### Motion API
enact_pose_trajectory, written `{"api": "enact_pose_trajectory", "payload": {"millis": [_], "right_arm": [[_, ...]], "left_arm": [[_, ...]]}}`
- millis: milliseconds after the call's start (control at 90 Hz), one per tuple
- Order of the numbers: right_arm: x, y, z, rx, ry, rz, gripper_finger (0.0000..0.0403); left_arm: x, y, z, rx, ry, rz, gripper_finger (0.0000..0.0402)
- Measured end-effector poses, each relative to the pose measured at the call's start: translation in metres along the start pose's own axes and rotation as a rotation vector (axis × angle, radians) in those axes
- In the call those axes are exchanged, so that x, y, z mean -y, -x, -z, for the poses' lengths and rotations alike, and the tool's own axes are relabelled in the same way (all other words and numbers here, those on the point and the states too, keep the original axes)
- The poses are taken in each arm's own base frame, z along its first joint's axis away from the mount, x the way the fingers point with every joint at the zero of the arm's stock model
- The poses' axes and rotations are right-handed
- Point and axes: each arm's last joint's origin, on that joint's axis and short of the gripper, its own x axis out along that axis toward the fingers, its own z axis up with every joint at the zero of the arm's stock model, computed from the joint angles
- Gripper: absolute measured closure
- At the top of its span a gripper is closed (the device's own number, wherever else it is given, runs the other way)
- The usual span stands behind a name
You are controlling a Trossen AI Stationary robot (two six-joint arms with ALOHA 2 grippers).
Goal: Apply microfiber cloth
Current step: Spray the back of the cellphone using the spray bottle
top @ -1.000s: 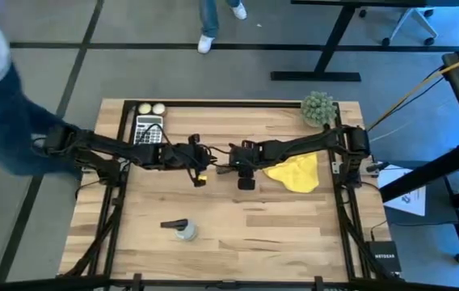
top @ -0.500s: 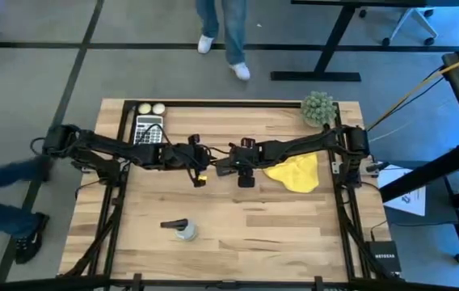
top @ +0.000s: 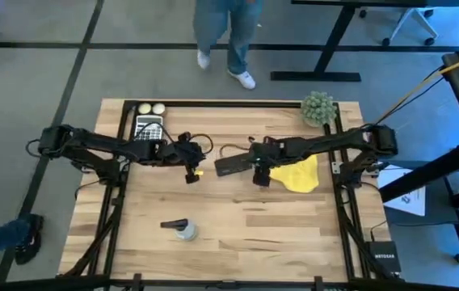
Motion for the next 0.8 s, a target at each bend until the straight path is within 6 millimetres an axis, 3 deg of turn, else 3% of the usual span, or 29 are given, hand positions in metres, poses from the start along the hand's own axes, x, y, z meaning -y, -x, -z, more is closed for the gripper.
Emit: {"api": "enact_pose_trajectory", "payload": {"millis": [156, 278, 578, 800], "right_arm": [[0.017, -0.019, 0.016, 0.185, -0.319, -0.169, 0.0251], [0.021, -0.029, 0.023, 0.22, -0.471, -0.255, 0.0251], [0.021, -0.043, 0.033, 0.162, -0.509, -0.213, 0.0251], [0.019, -0.057, 0.034, 0.146, -0.526, -0.235, 0.0251]], "left_arm": [[-0.002, -0.027, 0.008, -0.054, -0.031, 0.074, 0.0386], [-0.001, -0.049, 0.021, -0.136, -0.069, 0.096, 0.0386], [0.012, -0.09, 0.035, -0.121, -0.136, 0.164, 0.0386], [0.013, -0.092, 0.032, -0.07, -0.179, 0.17, 0.0385]]}}
